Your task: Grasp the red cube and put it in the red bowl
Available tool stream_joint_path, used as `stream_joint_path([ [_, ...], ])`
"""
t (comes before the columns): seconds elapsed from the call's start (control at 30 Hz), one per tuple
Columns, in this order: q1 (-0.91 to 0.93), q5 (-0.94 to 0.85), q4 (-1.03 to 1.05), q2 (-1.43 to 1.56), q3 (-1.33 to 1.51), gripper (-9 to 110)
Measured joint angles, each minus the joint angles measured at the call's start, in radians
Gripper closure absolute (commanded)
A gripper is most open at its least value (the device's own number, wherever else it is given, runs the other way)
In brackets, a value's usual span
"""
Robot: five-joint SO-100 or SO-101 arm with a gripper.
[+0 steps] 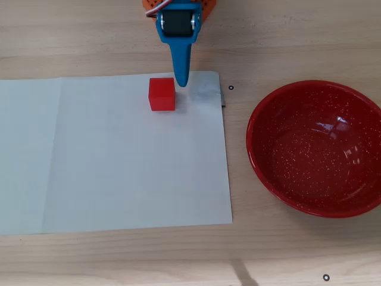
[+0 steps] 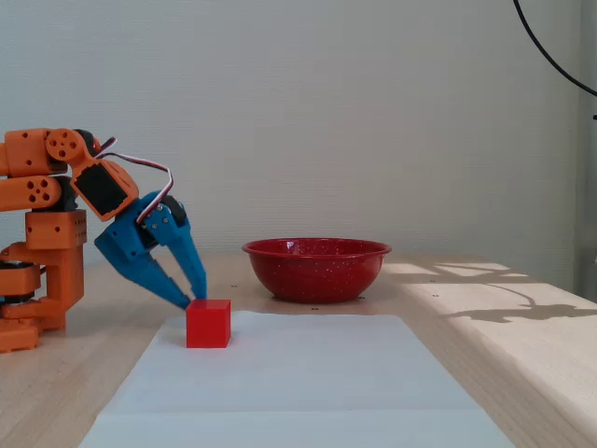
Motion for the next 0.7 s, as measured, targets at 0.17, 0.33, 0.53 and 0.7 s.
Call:
stream_joint_path([
  [0.17,0.002,0.000,0.083,-0.107,-0.133,101],
  [0.33,0.002,0.000,0.209,-0.196,-0.305,101],
  [0.53,-0.083,0.061,0.394,-0.291,-0.489,101],
  [0.7,-0.132,0.153,0.517,-0.387,-0.664,101],
])
